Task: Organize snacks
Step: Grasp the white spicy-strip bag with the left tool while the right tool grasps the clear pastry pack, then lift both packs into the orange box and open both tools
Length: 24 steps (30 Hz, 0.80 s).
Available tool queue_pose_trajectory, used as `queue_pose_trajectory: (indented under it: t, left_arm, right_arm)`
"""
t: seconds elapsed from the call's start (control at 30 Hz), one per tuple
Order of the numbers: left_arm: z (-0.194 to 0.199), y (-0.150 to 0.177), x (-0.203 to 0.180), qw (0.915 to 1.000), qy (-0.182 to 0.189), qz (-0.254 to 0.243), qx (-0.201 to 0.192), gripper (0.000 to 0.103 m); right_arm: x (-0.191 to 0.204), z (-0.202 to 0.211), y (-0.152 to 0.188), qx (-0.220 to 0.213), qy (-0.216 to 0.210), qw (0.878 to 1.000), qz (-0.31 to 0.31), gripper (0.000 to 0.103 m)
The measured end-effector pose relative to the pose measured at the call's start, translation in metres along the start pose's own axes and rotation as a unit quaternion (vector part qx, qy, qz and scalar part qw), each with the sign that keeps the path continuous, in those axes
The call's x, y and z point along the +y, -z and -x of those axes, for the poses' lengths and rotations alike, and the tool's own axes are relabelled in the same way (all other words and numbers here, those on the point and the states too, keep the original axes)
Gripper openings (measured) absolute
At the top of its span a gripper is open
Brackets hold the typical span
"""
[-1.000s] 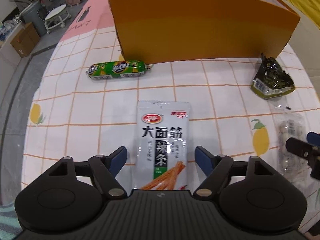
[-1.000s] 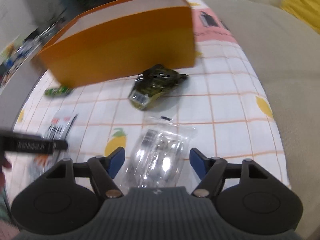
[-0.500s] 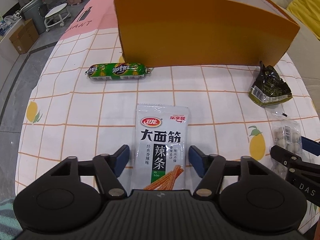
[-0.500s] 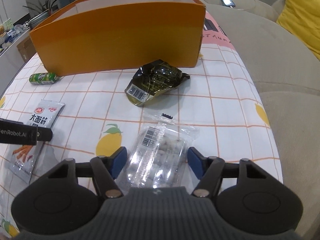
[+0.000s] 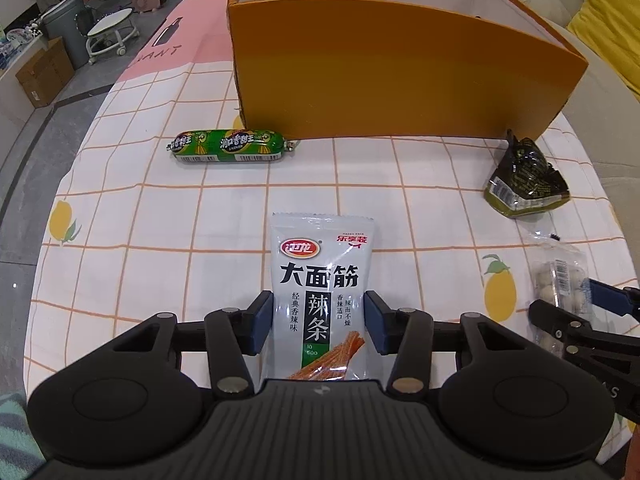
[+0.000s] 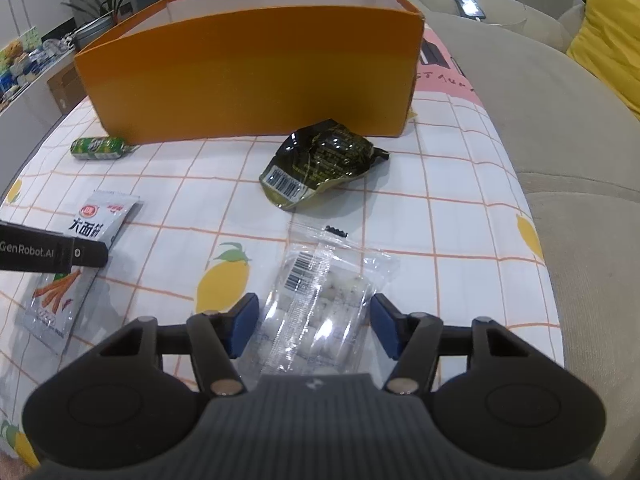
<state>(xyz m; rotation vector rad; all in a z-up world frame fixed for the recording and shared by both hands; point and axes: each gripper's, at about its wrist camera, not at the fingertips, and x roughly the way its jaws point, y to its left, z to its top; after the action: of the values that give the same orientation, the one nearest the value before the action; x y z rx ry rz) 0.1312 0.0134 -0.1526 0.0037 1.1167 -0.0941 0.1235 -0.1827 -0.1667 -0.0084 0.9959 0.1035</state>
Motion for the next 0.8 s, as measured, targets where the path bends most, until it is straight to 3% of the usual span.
queue_pose_trajectory:
  t: [0.23,0.53,0.8]
  left_arm:
    - [0.027,0.002,-0.008,0.9991,0.003,-0.027,-0.033,0.055]
    - [0.072,-0.005,-0.009,0.9953,0.026,-0.027,-0.089,0.055]
    - [0.106,-0.021,-0.014,0.9879,0.026,-0.038,-0.148,0.054]
  right_arm:
    - [0.001,0.015,0.003,0.006,-0.002,1.000,0.011,0.057]
    - [0.003,0.058,-0.009,-0.056,-0.015,0.998,0.020,0.056]
    - [-0.002,0.096,-0.032,-0.121,-0.020,0.992,0.014,0.056]
